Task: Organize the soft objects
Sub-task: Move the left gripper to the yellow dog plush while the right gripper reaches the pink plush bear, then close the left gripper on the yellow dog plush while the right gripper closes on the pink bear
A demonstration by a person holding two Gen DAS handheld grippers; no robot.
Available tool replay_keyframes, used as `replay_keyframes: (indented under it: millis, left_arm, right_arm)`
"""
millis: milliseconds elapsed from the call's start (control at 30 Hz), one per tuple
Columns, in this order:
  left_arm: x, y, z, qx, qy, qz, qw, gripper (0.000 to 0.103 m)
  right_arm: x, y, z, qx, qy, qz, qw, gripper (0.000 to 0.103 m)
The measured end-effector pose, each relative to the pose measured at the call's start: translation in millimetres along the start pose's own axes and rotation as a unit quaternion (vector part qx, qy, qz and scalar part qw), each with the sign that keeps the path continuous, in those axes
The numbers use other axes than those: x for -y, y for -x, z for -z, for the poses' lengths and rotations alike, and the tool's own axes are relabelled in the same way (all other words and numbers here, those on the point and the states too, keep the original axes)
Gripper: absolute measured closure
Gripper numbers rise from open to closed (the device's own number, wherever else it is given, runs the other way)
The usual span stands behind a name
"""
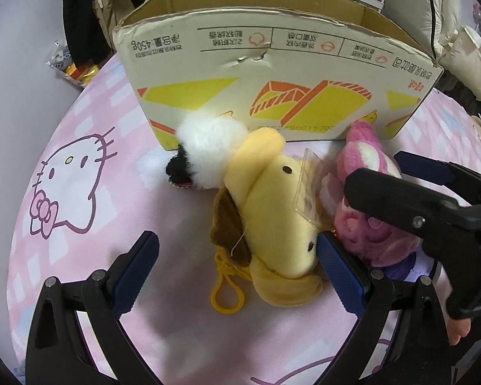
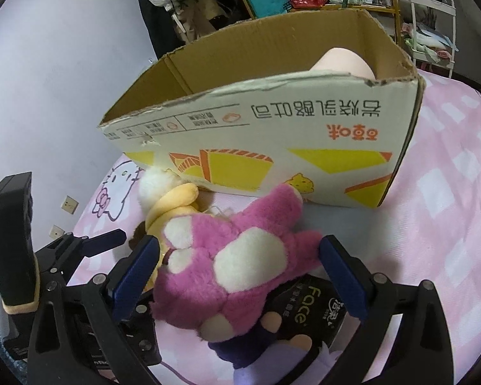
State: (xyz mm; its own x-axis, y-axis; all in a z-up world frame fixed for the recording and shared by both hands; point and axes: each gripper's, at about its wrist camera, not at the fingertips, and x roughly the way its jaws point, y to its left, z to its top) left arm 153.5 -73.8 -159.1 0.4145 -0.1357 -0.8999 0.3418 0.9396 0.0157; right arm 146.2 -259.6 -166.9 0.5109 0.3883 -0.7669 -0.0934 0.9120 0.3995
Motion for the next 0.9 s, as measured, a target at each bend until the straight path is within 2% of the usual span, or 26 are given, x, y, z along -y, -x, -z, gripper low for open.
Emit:
replay_keyframes:
  millis: [167, 200, 267, 333, 400, 633, 667, 733, 900]
  left_arm:
    - [1, -1, 2, -0.003, 0.002, 0.04, 0.9992, 0.033]
    - [3, 0, 3, -0.003, -0.001, 0.048, 0.9988, 0.043]
    - [6, 2, 4, -0.003, -0.004, 0.05, 0.9988, 0.046]
    - [9, 3, 5, -0.003, -0.007, 0.045, 0.999, 0.051]
    - [10, 5, 6, -0.002, -0.007, 0.045, 0.999, 0.052]
    - [13, 14, 9, 0.008, 0.001, 0.041, 0.9991, 0.053]
    - [10, 14, 9, 0.009, 0.002, 0.04, 0.9991, 0.053]
    - [10, 18, 11, 0.014, 0.004, 0.039, 0.9991, 0.053]
    - [5, 29, 14, 0.029, 0.015, 0.035, 0.9989, 0.053]
  right_arm:
    - [0, -1, -1, -0.005, 0.008, 0.004, 1.0, 0.004]
    - [-1, -1, -1, -0.005, 0.008, 0.002, 1.0, 0.006]
    - [-2, 0, -2, -0.003, 0.011, 0.0, 1.0, 0.008]
    - [-5, 1, -1, -0.001, 0.016, -0.007, 1.0, 0.015]
    - [-7, 5, 0, 0.002, 0.027, -0.009, 1.0, 0.023]
    - [-13, 16, 4, 0.014, 0.04, -0.01, 0.999, 0.032]
    - [-15, 17, 6, 0.016, 0.041, -0.014, 0.999, 0.041]
    - [-15, 22, 7, 0.02, 0.044, -0.014, 0.999, 0.045]
    - [-20, 32, 8, 0.031, 0.058, -0.013, 0.998, 0.065]
